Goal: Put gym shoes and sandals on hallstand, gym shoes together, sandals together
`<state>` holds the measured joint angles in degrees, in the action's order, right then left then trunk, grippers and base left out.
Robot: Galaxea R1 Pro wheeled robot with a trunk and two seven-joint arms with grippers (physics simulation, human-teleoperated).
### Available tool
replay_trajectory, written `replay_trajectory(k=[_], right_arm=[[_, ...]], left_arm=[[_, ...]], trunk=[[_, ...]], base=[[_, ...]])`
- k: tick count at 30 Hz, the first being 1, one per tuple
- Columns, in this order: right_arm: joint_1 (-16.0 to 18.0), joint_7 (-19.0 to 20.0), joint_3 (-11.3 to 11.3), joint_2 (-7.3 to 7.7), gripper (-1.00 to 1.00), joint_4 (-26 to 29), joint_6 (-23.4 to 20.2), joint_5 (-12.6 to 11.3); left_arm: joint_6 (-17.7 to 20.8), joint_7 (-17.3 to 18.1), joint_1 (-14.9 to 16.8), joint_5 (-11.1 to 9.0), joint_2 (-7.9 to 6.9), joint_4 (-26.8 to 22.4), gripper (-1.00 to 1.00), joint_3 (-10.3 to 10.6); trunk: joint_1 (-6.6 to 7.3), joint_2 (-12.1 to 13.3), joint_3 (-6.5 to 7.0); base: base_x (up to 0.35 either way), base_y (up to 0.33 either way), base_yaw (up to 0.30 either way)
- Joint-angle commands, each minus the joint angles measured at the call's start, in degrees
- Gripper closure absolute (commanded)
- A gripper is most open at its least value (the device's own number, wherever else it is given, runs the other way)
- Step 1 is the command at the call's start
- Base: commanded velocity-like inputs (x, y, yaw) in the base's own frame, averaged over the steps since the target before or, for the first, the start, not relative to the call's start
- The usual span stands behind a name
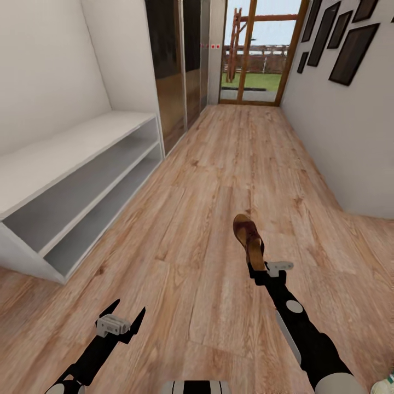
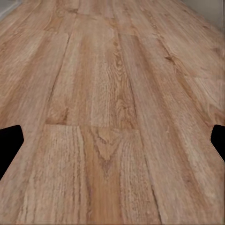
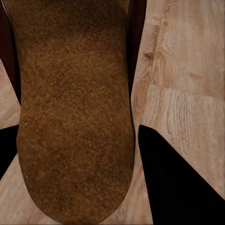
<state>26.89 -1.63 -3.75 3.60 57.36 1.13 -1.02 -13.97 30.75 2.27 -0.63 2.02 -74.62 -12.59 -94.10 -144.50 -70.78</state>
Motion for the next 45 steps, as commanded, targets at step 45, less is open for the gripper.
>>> replay_trajectory(k=[45], right_arm=[[0.0, 0.0, 0.2, -0.07, 1.00, 0.1, 0.0, -0.3]], left_arm=[[0.0, -0.1, 0.0, 0.1, 0.00, 0.0, -1.00, -0.1]], trunk=[[0.00, 0.0, 1.66]], base=[[0.000, 0.000, -0.140]])
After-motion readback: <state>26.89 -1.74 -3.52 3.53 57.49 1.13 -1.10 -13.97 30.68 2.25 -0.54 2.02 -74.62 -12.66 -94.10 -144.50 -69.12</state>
